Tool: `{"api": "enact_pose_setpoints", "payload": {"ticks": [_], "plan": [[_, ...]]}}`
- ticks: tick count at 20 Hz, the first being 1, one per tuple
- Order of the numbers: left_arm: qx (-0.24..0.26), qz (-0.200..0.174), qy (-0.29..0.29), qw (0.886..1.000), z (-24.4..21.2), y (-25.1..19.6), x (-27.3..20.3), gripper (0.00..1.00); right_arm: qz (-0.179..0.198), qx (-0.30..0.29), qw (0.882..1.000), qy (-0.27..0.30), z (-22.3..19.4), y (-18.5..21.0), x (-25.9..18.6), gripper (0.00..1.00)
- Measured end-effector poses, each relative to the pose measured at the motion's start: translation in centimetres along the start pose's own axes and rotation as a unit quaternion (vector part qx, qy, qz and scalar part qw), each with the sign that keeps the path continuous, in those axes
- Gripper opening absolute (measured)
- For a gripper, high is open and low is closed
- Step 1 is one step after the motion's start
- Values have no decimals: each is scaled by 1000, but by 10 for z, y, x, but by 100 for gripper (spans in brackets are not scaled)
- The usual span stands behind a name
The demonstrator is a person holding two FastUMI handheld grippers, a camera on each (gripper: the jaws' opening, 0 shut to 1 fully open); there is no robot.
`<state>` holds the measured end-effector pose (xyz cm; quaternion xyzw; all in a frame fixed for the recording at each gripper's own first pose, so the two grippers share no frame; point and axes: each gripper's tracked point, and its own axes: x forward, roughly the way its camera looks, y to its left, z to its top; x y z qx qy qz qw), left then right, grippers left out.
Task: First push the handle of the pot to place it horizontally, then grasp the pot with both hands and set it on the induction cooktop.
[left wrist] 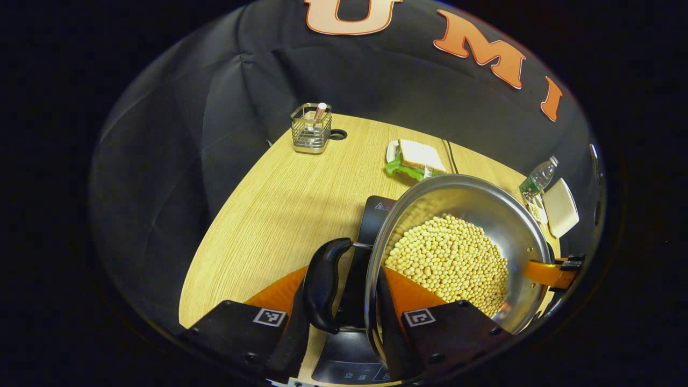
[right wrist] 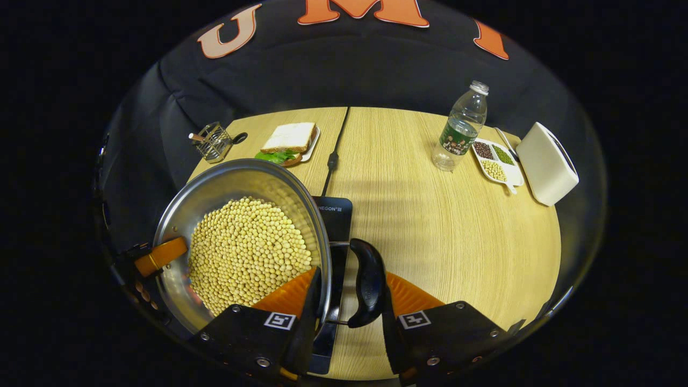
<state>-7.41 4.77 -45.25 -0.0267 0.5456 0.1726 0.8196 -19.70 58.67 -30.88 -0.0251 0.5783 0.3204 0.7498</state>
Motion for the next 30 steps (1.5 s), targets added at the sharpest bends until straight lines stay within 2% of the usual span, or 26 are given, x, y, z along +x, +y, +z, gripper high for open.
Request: {"api": "enact_pose_setpoints", "payload": {"ticks": [11,12,14,17,20,22,26,27,28,30], "plan": [[-4,-3,-12,1000,-3,3,-5,65,2,3,1000,-6,-4,-3,1,55],[0,-1,-14,1000,-2,4,-7,64,5,3,1000,2,-9,-4,2,58],[13,6,-18,1000,-1,6,-10,70,17,-4,1000,-3,-7,-3,4,62],[56,42,-41,997,0,9,-18,75,38,-29,998,-32,1,-9,-11,69],[74,63,-65,993,9,5,-33,82,72,-21,996,-43,-1,-17,-29,83],[77,79,-84,990,18,2,-46,85,90,-19,994,-65,5,-28,-45,88],[75,93,-108,987,30,-13,-74,87,73,-31,991,-106,12,-81,-82,90],[71,95,-116,986,35,-18,-80,88,70,-32,990,-120,15,-94,-95,91],[68,96,-125,985,40,-23,-89,94,66,-34,988,-138,21,-108,-108,92],[58,93,-150,983,56,-38,-110,96,55,-40,983,-173,32,-139,-136,93]]}}
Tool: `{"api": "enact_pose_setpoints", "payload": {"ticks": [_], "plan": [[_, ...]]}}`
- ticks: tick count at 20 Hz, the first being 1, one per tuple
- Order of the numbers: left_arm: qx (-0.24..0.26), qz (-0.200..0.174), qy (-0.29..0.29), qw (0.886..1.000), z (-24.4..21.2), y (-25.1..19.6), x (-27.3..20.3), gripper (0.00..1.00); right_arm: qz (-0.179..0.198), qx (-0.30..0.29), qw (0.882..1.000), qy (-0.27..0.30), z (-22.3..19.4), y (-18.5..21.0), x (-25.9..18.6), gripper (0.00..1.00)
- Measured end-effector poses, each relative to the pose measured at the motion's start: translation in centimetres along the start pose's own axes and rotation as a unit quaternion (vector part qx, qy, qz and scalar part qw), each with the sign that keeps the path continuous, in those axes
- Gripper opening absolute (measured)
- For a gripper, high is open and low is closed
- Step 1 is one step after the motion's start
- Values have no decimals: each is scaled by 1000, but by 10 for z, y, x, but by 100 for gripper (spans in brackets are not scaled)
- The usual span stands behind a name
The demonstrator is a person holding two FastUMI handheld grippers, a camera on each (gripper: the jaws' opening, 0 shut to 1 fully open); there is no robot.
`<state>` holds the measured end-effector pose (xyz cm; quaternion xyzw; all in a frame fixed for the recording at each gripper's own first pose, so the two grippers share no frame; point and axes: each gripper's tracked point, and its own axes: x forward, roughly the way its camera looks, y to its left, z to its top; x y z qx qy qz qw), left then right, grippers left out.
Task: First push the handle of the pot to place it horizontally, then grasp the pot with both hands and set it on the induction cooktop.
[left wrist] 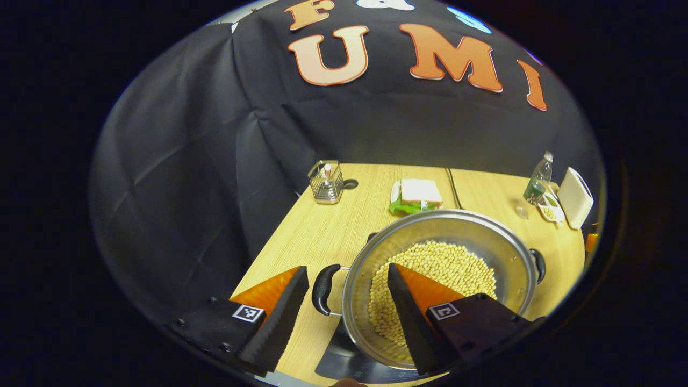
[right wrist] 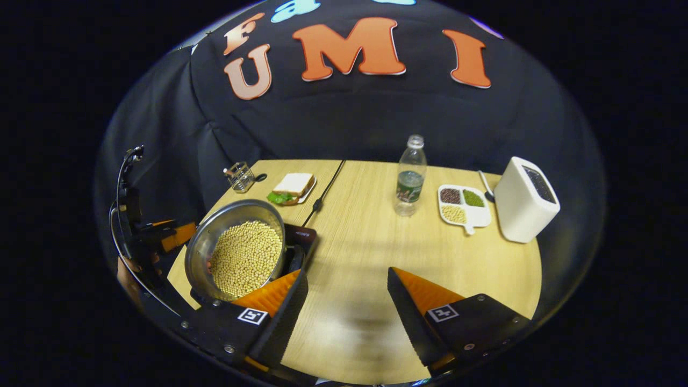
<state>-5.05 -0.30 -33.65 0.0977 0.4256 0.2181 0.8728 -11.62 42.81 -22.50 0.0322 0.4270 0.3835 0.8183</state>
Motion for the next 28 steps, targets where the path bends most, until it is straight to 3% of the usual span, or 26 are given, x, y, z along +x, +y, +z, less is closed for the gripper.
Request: {"api": "enact_pose_setpoints", "payload": {"ticks": [5,10,13,18,19,24,25,26,28], "plan": [[-17,-24,-80,996,65,-34,-47,94,-39,-29,994,-95,47,-73,-71,94],[-45,-69,-193,978,163,-67,-116,95,-110,-63,971,-201,106,-143,-161,94],[-71,-96,-263,957,217,-80,-157,95,-144,-68,955,-249,136,-174,-216,94],[-86,-124,-383,911,302,-81,-227,93,-191,-63,926,-318,178,-203,-296,95],[-88,-131,-401,902,317,-80,-242,97,-197,-58,920,-333,186,-207,-311,95],[-110,-149,-469,863,355,-71,-310,96,-220,-69,880,-416,230,-204,-373,98],[-112,-150,-483,855,361,-68,-321,96,-226,-70,874,-424,234,-203,-381,92],[-113,-152,-494,848,369,-66,-329,96,-229,-69,869,-432,239,-201,-387,98],[-115,-158,-512,836,376,-65,-345,96,-229,-68,867,-438,247,-195,-393,98]]}}
